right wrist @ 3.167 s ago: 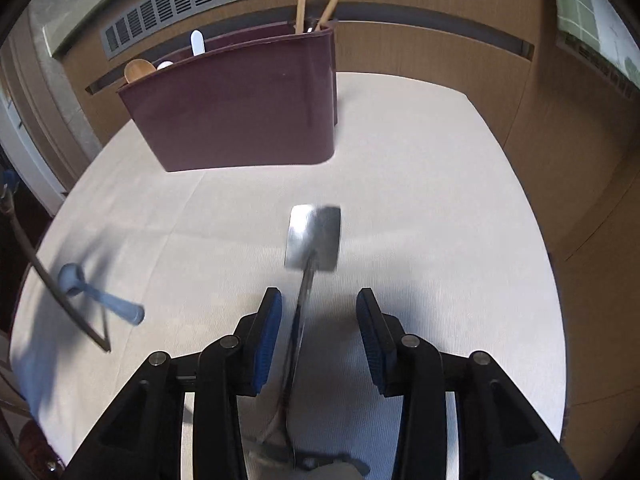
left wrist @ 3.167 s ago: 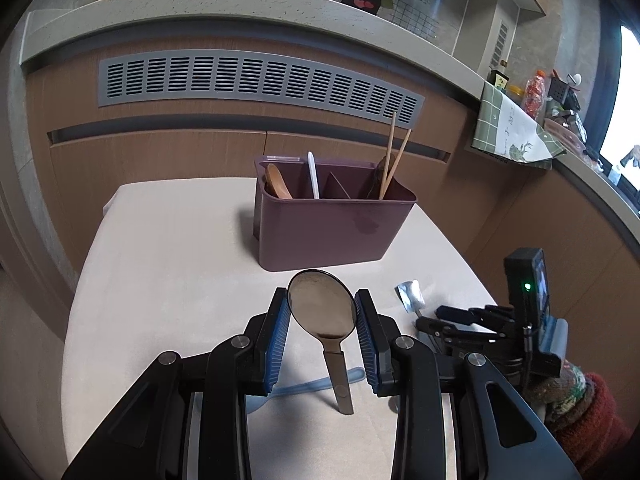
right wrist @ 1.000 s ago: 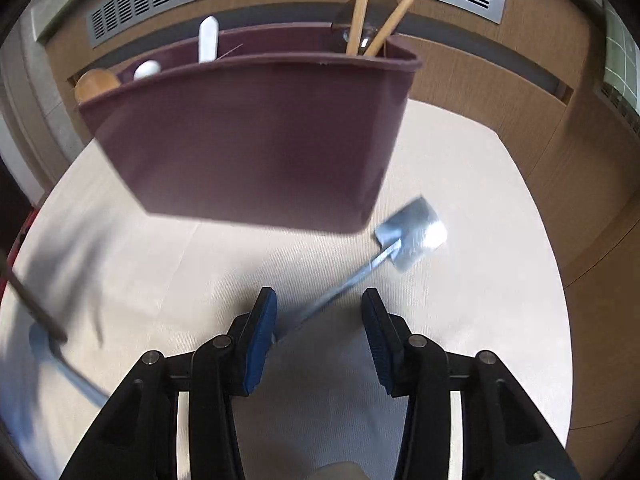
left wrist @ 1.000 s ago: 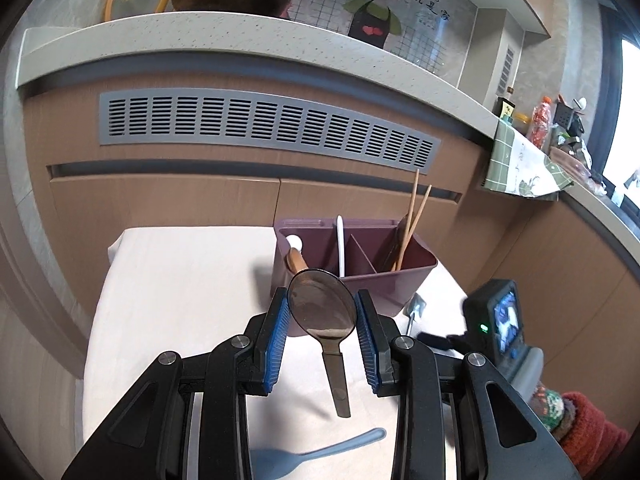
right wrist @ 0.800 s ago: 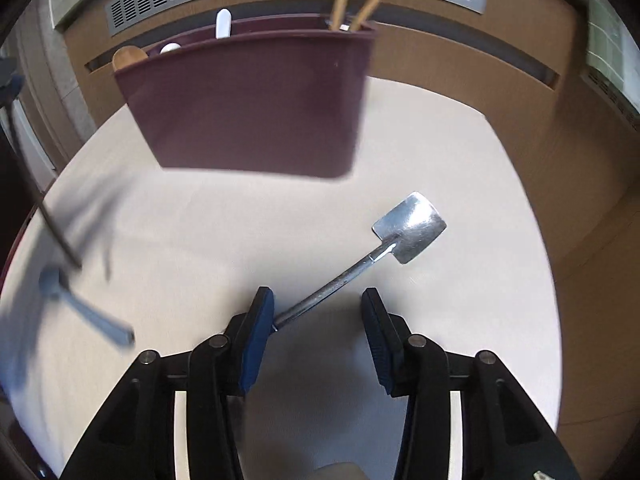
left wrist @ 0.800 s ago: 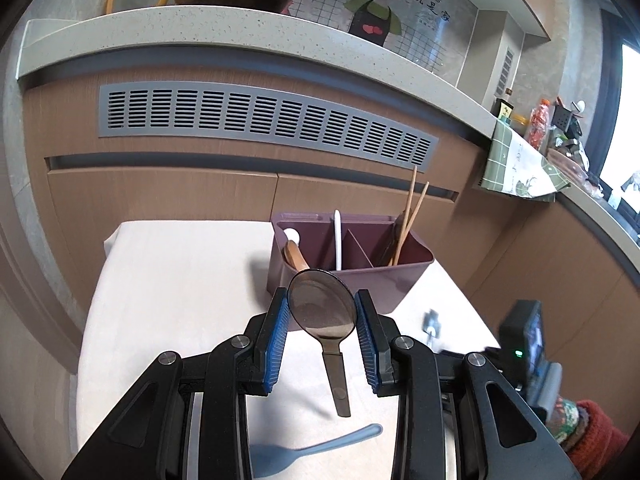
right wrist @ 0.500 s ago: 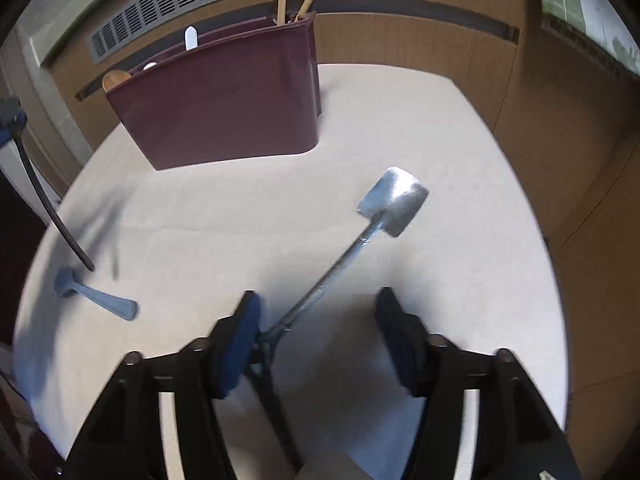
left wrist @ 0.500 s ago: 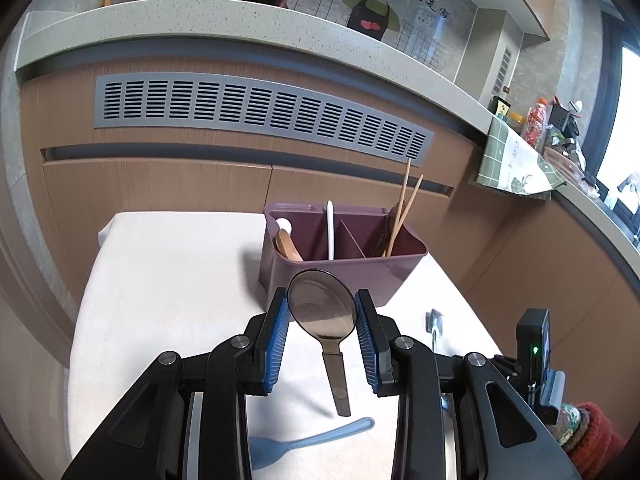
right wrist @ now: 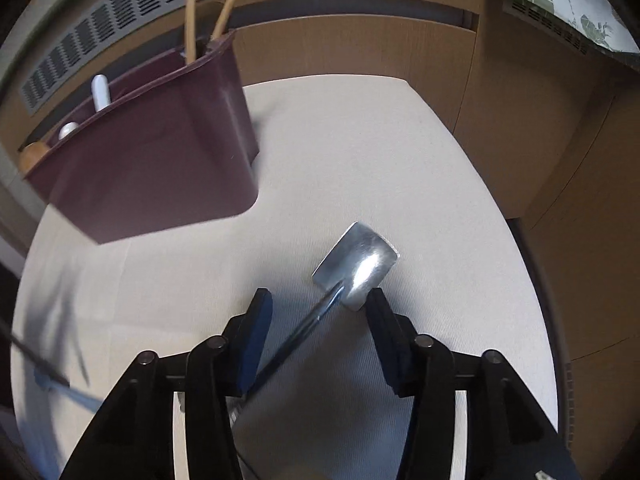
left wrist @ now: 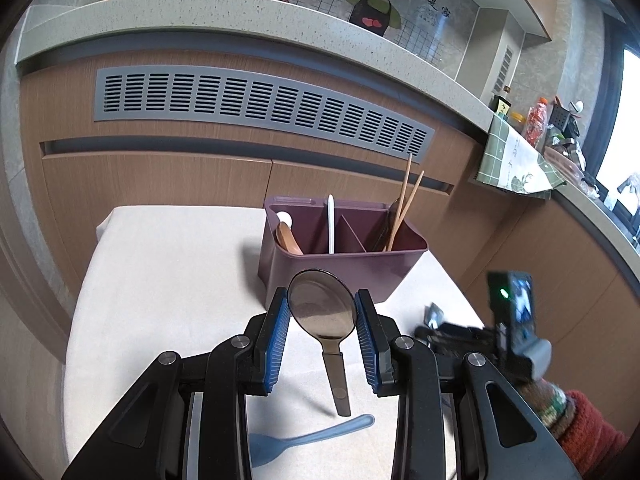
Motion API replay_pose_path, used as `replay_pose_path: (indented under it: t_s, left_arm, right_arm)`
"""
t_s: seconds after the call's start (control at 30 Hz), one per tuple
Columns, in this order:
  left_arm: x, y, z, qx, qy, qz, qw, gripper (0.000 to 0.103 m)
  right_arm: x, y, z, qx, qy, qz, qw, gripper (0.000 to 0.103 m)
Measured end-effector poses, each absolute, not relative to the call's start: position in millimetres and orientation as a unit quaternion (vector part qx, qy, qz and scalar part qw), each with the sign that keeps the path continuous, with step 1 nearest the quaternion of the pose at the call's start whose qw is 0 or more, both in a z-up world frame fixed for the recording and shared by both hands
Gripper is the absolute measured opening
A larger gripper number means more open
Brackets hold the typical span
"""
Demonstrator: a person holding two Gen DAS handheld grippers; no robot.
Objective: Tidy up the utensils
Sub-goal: 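Grasp the silver spatula with the right tool while the left tool holds the brown spoon, then lift the silver spatula over the purple caddy with the right tool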
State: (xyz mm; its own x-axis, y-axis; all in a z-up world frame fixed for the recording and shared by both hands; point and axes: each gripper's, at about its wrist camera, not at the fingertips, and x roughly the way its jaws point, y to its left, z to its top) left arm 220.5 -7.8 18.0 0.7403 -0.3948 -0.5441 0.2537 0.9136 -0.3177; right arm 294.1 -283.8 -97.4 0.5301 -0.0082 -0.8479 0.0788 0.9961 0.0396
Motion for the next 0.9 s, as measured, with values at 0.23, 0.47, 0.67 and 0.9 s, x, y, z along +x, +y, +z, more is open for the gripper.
replay_pose_path:
  t_s: [0.23,0.47,0.67,0.9]
  left_arm:
    - [221.9,-1.2,17.1,-0.118,0.316,-0.174,0.925,0.034]
    - [220.3,6.5,12.4,-0.133,0.316,-0.176,0.923,0.034]
    - [219.3,6.5,11.3,-0.132,0.317,-0.175,0.923,0.034]
    - [212.9,-2.8,19.9,-0.123,0.310,-0.176,0.926,0.034]
  right_arm:
    - [333.2,-296.6,-95.4,0.111,0.468,-0.116,0.869,0.050]
    - [331.4,-284.2,-93.8,0.020,0.475,-0.085,0.875,0.033]
    - [279.0,-272.7,-44.7,-0.012,0.361,-0.022,0.932,0.030]
    - [221.0,-253.5,34.7,-0.013,0.224,0.024,0.974,0.028]
